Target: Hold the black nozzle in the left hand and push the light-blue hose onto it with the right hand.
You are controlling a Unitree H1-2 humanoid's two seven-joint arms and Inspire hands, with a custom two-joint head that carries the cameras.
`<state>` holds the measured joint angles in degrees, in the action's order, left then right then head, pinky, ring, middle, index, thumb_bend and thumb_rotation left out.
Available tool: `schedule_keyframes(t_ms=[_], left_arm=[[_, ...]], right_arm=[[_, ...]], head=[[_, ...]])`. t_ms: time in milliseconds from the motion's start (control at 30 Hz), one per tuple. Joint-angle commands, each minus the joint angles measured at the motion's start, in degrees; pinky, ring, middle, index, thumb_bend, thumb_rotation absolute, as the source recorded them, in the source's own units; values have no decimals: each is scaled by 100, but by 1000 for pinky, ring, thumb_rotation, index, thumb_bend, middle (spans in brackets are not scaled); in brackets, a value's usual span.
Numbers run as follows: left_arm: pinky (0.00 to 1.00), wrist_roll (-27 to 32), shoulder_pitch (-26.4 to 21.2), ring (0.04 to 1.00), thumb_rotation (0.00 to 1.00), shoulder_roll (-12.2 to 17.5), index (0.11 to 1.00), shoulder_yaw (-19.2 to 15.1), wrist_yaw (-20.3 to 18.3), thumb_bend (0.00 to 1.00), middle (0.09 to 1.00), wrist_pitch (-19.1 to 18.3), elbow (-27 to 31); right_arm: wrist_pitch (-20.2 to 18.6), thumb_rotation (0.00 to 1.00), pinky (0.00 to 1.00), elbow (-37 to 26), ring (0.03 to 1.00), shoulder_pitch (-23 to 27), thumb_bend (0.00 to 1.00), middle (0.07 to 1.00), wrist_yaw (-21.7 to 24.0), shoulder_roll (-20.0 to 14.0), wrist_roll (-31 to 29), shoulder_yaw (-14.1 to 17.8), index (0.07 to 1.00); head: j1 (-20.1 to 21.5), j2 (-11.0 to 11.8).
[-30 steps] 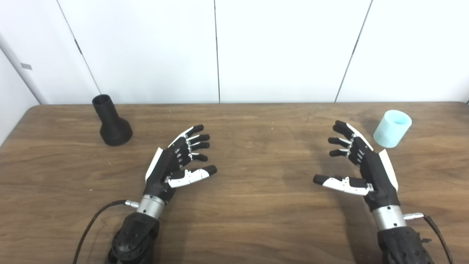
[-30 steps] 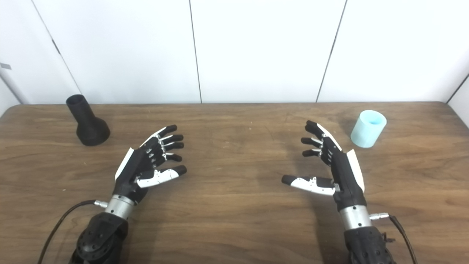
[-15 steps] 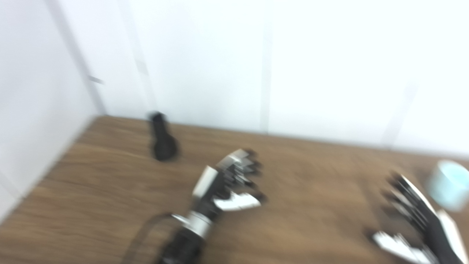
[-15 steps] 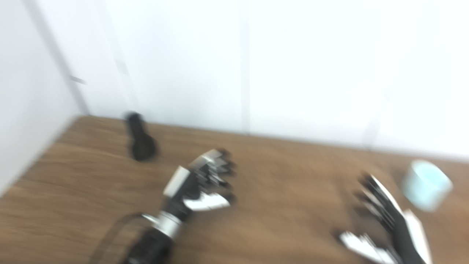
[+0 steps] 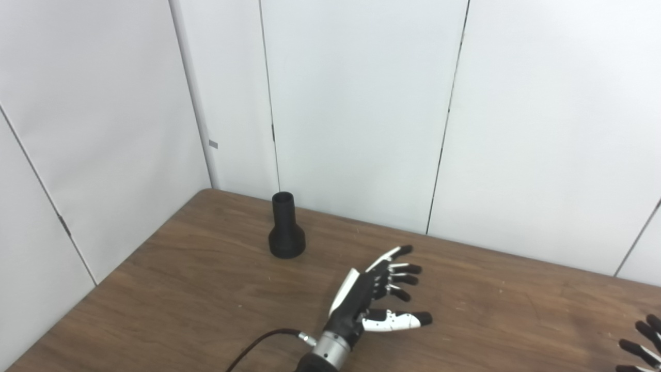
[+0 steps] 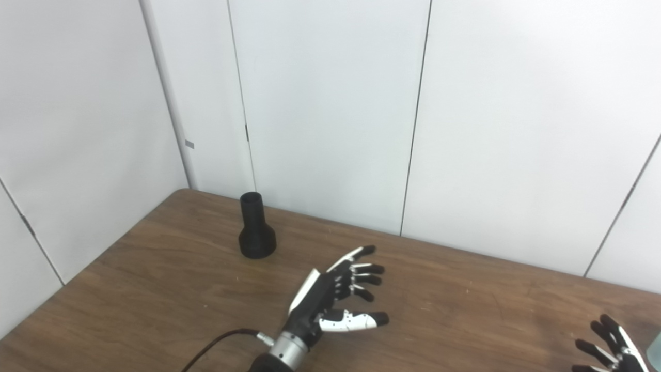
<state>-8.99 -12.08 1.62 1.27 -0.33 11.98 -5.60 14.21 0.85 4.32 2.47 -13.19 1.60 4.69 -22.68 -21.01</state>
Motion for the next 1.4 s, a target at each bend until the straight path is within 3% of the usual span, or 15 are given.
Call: schedule_keyframes(t_ms=[0,167,300,533,800,1100,1367], left_arm=[[585,-48,-213,737,193,246,825,-111,58,664,751,81,325],[586,21,-335,733,180,569,796,-197,-71,654,749,-168,586],[558,-42,-582,705,167,1235,777,-438,-306,644,736,-957,1207],[577,-336,-944,723,176,2000,785,-830,-253,664,748,-1590,1482],[574,-588,-1390,738,130,2448,787,-1280,-65,654,766,-2173,1636],[622,-769,-1638,768,155,2840,788,-1454,30,664,787,-2269,1322],[921,-1419,-1642,940,242,3041,819,-1353,234,756,870,-2593,1019]], right_arm=[[210,25,599,-35,788,125,623,907,6,-79,-17,47,938],[208,31,580,-12,779,153,621,907,23,-90,-72,63,940],[197,27,558,-28,765,176,618,899,-2,-75,-23,54,937],[212,11,553,12,761,218,612,900,-10,-89,-11,68,937],[241,1,540,40,754,238,608,896,-31,-84,36,85,932],[153,0,528,-3,741,252,606,883,-50,-93,95,101,917],[111,0,526,-74,727,221,602,872,-61,-81,154,130,908]], head=[[-3,-12],[-20,-11],[-49,-8],[-85,-21],[-107,-59],[-115,-106],[-95,-117]])
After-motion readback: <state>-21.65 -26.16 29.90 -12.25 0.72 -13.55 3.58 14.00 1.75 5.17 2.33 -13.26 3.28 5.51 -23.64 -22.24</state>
